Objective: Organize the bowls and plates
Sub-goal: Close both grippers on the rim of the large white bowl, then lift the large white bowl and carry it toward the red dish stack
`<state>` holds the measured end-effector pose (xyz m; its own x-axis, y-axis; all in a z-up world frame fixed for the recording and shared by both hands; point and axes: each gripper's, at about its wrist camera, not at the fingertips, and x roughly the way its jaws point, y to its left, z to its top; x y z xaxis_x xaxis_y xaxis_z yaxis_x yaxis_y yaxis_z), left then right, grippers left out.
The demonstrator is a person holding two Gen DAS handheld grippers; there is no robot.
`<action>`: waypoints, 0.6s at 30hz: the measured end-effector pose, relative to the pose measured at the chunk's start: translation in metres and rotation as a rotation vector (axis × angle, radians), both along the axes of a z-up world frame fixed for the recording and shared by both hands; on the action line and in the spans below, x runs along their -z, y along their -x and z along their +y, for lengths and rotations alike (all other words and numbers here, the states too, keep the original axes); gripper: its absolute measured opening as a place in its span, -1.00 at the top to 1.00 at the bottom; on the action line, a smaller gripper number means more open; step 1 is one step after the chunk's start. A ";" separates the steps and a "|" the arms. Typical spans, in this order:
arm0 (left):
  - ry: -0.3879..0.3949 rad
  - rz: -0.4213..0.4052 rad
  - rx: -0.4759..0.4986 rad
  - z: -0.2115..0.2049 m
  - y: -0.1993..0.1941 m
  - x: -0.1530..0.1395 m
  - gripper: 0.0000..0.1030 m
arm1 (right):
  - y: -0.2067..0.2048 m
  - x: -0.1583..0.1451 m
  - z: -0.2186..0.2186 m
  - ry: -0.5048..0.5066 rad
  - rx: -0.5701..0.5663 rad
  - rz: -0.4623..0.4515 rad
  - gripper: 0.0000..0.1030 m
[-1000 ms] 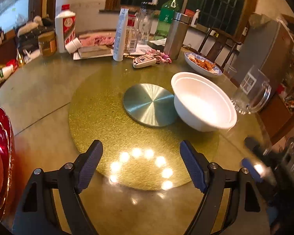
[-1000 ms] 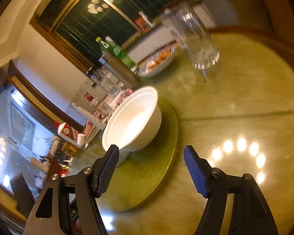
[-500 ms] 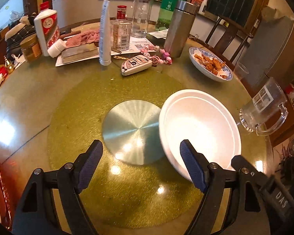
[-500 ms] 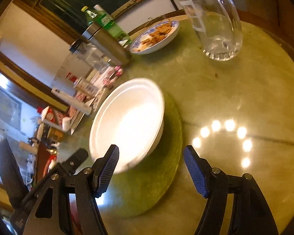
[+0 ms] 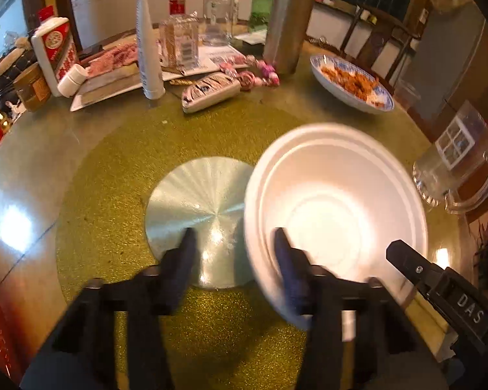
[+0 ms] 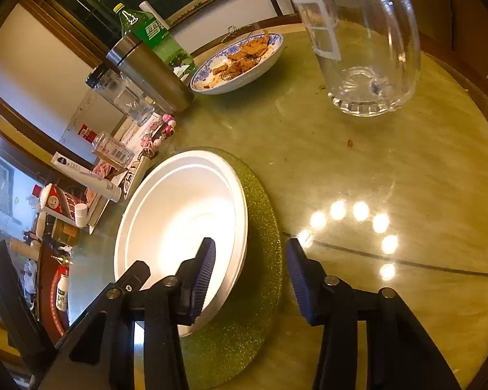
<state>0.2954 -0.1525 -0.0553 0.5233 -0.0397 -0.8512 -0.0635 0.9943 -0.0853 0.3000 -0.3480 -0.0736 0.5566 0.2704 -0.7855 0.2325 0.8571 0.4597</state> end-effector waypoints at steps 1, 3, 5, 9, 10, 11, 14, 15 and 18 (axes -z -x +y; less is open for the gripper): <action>0.002 0.003 0.016 -0.001 0.000 0.001 0.47 | -0.001 0.002 0.001 -0.007 -0.004 0.004 0.46; 0.001 0.000 0.050 -0.006 0.001 0.002 0.70 | 0.001 0.002 0.004 -0.007 -0.008 -0.001 0.64; -0.025 -0.020 0.063 -0.011 0.004 -0.001 0.73 | 0.002 0.000 0.008 -0.004 -0.020 -0.005 0.81; -0.017 -0.041 0.079 -0.011 0.010 -0.006 0.74 | 0.009 -0.007 0.012 0.036 -0.015 -0.033 0.84; -0.021 -0.050 0.082 -0.011 0.012 -0.008 0.74 | 0.010 -0.008 0.012 0.033 -0.018 -0.036 0.84; -0.027 -0.059 0.084 -0.011 0.014 -0.010 0.75 | 0.012 -0.008 0.012 0.033 -0.018 -0.041 0.84; -0.040 -0.092 0.092 -0.011 0.021 -0.016 0.75 | 0.018 -0.013 0.014 0.054 -0.018 -0.066 0.84; -0.035 -0.097 0.091 -0.010 0.024 -0.018 0.75 | 0.021 -0.015 0.015 0.060 -0.019 -0.076 0.84; -0.032 -0.111 0.087 -0.007 0.030 -0.020 0.75 | 0.028 -0.020 0.018 0.072 -0.019 -0.098 0.84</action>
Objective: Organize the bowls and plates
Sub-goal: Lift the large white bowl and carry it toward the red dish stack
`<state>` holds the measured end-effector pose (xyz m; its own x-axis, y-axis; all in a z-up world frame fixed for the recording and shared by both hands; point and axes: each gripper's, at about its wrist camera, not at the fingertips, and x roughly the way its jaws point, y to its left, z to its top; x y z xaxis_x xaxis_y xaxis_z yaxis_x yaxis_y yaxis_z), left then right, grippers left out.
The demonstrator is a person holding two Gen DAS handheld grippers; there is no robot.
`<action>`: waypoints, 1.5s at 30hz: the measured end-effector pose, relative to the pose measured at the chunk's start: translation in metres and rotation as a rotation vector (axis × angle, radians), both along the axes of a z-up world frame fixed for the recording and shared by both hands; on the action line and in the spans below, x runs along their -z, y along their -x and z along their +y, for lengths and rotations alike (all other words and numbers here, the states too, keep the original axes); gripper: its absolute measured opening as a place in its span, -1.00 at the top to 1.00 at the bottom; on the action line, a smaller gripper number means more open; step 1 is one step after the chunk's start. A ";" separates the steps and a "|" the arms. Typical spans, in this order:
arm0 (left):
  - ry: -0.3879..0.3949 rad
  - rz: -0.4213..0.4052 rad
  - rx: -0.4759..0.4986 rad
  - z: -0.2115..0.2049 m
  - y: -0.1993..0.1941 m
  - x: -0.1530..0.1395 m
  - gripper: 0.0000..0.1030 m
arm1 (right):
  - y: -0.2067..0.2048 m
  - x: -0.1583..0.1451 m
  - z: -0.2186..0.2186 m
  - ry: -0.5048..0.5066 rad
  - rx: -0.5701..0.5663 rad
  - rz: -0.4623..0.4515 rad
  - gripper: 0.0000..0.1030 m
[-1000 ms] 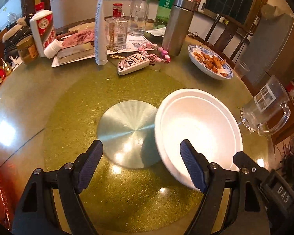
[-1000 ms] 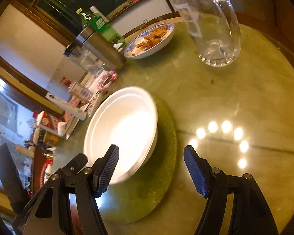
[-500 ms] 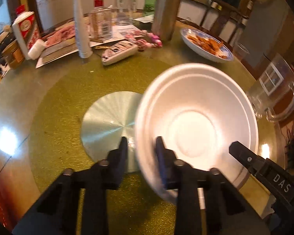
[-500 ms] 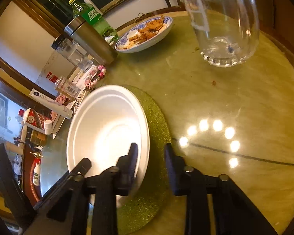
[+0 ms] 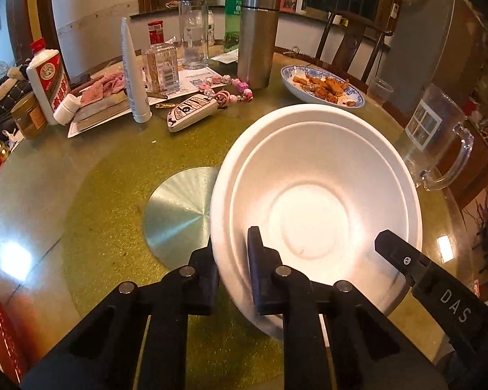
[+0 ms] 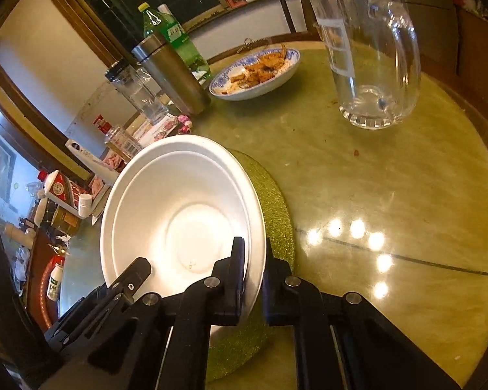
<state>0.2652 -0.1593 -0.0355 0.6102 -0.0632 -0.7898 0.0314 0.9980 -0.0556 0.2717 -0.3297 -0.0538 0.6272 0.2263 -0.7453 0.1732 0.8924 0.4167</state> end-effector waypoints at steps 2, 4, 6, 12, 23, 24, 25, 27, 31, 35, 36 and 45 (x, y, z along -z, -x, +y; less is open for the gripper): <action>-0.005 -0.012 -0.001 0.001 0.006 -0.001 0.74 | 0.005 -0.001 0.003 0.014 -0.002 -0.009 0.84; -0.002 -0.018 -0.006 0.004 0.011 -0.001 0.74 | 0.010 -0.002 0.005 0.020 -0.003 -0.019 0.84; 0.001 -0.023 -0.011 0.007 0.017 -0.001 0.74 | 0.016 -0.003 0.009 0.028 -0.004 -0.027 0.84; -0.004 -0.059 -0.037 0.020 0.033 0.000 0.75 | 0.031 -0.001 0.022 0.022 -0.009 -0.055 0.84; 0.011 -0.113 -0.082 0.039 0.048 0.008 0.74 | 0.045 0.003 0.048 0.056 -0.037 -0.121 0.84; 0.014 -0.113 -0.082 0.039 0.048 0.008 0.74 | 0.046 0.003 0.048 0.060 -0.037 -0.126 0.84; 0.017 -0.113 -0.079 0.039 0.048 0.009 0.74 | 0.046 0.003 0.048 0.059 -0.037 -0.127 0.84; 0.022 -0.115 -0.077 0.039 0.049 0.009 0.74 | 0.046 0.003 0.047 0.059 -0.036 -0.133 0.84; 0.022 -0.127 -0.074 0.039 0.052 0.009 0.74 | 0.047 0.003 0.046 0.064 -0.038 -0.145 0.84; 0.027 -0.125 -0.071 0.039 0.052 0.012 0.74 | 0.048 0.003 0.047 0.069 -0.040 -0.152 0.84; 0.026 -0.126 -0.071 0.039 0.052 0.011 0.74 | 0.049 0.003 0.047 0.069 -0.040 -0.154 0.84; 0.027 -0.136 -0.069 0.038 0.053 0.010 0.74 | 0.050 0.002 0.048 0.079 -0.041 -0.165 0.84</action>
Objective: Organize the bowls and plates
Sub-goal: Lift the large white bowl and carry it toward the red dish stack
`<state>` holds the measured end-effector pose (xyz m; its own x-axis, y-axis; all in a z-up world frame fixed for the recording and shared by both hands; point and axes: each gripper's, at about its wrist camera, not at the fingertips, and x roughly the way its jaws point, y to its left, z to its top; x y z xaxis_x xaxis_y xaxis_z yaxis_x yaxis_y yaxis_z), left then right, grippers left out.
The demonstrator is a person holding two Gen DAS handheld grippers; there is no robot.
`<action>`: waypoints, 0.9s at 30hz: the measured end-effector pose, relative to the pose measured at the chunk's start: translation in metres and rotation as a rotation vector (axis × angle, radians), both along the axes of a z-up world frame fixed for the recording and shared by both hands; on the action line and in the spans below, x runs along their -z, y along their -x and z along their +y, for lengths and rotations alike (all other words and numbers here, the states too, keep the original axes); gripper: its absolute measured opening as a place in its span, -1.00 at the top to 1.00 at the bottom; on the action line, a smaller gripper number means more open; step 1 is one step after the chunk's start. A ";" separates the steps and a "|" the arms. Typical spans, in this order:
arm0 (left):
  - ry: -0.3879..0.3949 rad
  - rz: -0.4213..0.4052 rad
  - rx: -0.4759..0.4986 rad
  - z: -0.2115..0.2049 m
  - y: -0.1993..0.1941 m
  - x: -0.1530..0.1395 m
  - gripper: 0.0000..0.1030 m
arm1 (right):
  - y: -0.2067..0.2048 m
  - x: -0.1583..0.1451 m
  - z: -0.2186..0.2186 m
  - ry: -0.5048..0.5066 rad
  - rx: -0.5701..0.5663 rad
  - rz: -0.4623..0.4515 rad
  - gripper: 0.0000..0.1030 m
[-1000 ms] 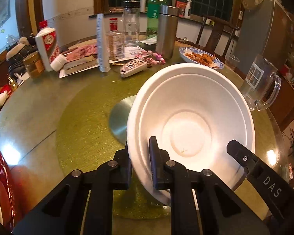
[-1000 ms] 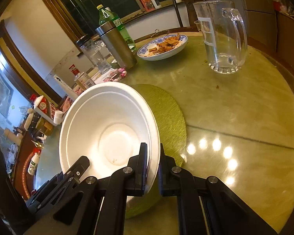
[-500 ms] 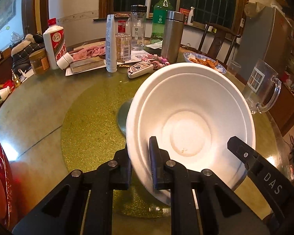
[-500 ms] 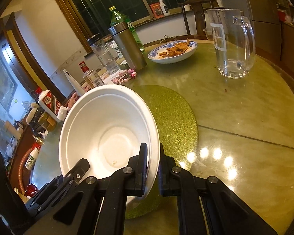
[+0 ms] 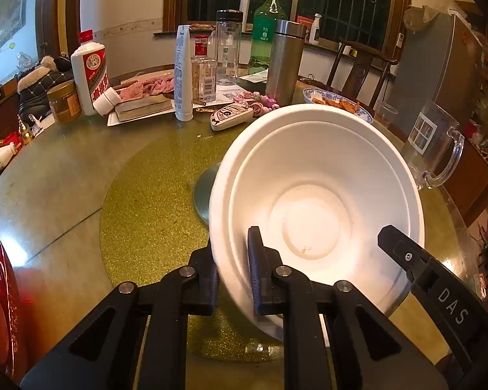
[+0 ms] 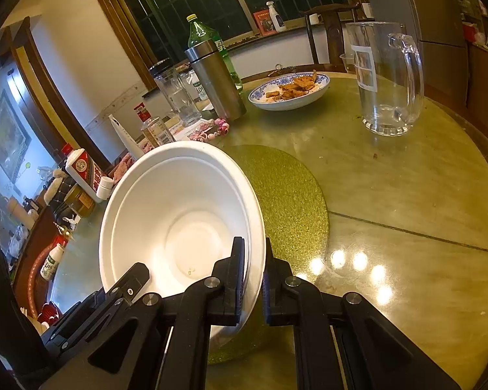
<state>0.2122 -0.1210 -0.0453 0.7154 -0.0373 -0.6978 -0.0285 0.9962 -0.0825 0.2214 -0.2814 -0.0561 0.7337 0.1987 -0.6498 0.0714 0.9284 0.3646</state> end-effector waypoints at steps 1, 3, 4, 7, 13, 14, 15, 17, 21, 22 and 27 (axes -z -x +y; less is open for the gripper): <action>-0.001 -0.002 0.000 0.001 0.001 0.000 0.74 | 0.000 0.000 0.000 0.003 0.001 -0.002 0.84; -0.003 -0.009 0.000 0.000 0.002 -0.001 0.74 | 0.001 -0.001 0.000 0.006 0.001 -0.007 0.84; -0.002 -0.011 -0.001 0.001 0.003 -0.001 0.74 | 0.002 -0.002 0.000 0.008 0.002 -0.010 0.84; -0.005 -0.018 -0.003 0.001 0.004 -0.001 0.74 | 0.003 -0.003 0.001 0.016 0.001 -0.017 0.84; -0.008 -0.025 -0.001 0.000 0.004 -0.002 0.74 | 0.005 -0.004 0.001 0.025 0.004 -0.026 0.84; -0.008 -0.024 -0.001 0.000 0.005 -0.002 0.73 | 0.005 -0.004 0.001 0.026 0.004 -0.027 0.84; -0.007 -0.024 -0.001 0.000 0.004 -0.002 0.73 | 0.005 -0.004 0.001 0.027 0.004 -0.028 0.84; -0.009 -0.025 -0.001 0.000 0.005 -0.002 0.73 | 0.004 -0.004 0.001 0.028 0.003 -0.029 0.84; -0.010 -0.027 -0.001 0.000 0.005 -0.002 0.73 | 0.005 -0.004 0.001 0.029 0.004 -0.029 0.84; -0.011 -0.030 -0.002 -0.001 0.005 -0.003 0.74 | 0.005 -0.004 0.001 0.030 0.004 -0.030 0.84; -0.022 -0.040 -0.006 -0.003 0.006 -0.005 0.73 | 0.006 -0.006 0.001 0.032 0.005 -0.038 0.84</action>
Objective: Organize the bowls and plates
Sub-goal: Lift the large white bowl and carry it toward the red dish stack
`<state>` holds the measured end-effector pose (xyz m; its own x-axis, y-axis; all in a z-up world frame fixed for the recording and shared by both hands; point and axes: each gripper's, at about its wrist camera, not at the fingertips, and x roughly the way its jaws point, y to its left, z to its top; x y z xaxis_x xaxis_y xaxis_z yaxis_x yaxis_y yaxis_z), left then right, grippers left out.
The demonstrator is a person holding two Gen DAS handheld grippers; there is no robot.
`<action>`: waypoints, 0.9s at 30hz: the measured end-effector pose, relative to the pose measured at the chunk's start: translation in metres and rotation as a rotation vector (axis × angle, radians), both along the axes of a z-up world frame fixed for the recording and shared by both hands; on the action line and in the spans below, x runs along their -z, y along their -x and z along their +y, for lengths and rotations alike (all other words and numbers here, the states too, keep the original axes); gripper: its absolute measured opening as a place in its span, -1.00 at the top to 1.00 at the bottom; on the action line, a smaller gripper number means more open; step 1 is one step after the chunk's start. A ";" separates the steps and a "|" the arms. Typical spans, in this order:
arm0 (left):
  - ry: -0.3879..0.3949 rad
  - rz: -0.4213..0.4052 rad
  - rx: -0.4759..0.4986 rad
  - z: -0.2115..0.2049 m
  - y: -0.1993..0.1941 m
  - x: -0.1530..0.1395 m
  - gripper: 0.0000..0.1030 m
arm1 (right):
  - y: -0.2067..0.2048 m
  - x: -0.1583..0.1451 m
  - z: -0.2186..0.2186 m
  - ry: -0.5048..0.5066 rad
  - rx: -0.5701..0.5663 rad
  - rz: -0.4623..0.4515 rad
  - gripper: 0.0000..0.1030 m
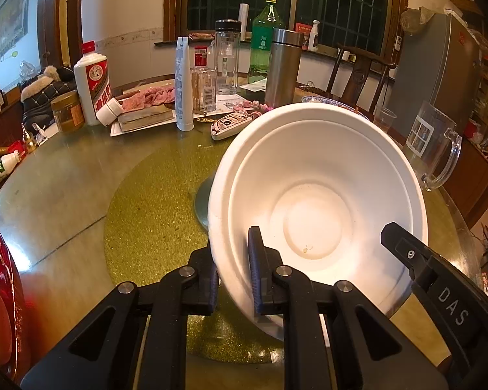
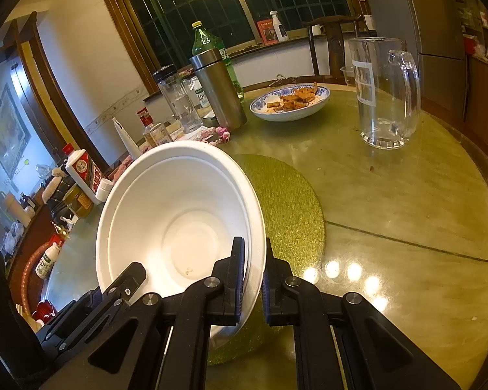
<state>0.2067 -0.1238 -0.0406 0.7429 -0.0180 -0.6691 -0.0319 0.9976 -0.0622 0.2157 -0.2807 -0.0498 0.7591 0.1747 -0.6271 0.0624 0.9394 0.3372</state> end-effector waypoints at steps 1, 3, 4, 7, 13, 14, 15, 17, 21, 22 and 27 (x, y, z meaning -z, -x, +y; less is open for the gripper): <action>-0.004 -0.001 0.000 0.000 0.000 -0.001 0.73 | 0.000 -0.001 0.000 -0.001 0.001 -0.002 0.84; -0.013 -0.006 -0.003 -0.002 0.001 -0.004 0.73 | 0.001 -0.002 -0.001 0.000 0.003 -0.008 0.84; -0.021 -0.009 -0.004 -0.003 0.002 -0.006 0.73 | 0.001 -0.003 -0.001 -0.002 0.004 -0.012 0.84; -0.045 -0.017 -0.010 -0.002 0.008 -0.013 0.73 | 0.003 -0.008 -0.002 -0.022 0.000 -0.020 0.84; -0.081 -0.053 -0.053 0.016 0.027 -0.041 0.73 | 0.017 -0.027 0.015 -0.027 -0.056 -0.050 0.83; -0.091 -0.060 -0.062 0.021 0.033 -0.045 0.73 | 0.020 -0.030 0.019 -0.027 -0.064 -0.055 0.83; -0.093 -0.062 -0.068 0.024 0.037 -0.047 0.73 | 0.025 -0.034 0.023 -0.031 -0.074 -0.059 0.82; -0.088 -0.064 -0.079 0.032 0.043 -0.051 0.73 | 0.032 -0.039 0.031 -0.029 -0.088 -0.068 0.82; -0.074 -0.077 -0.096 0.048 0.062 -0.059 0.73 | 0.050 -0.052 0.046 -0.016 -0.110 -0.084 0.82; -0.072 -0.079 -0.098 0.050 0.065 -0.060 0.73 | 0.054 -0.054 0.049 -0.015 -0.113 -0.088 0.82; -0.058 -0.098 -0.123 0.074 0.087 -0.070 0.73 | 0.076 -0.069 0.071 -0.006 -0.139 -0.108 0.82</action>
<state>0.1200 -0.0501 0.0299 0.7992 0.1135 -0.5903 -0.1505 0.9885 -0.0138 0.1399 -0.2101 0.0189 0.7901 0.2859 -0.5422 -0.1047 0.9345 0.3402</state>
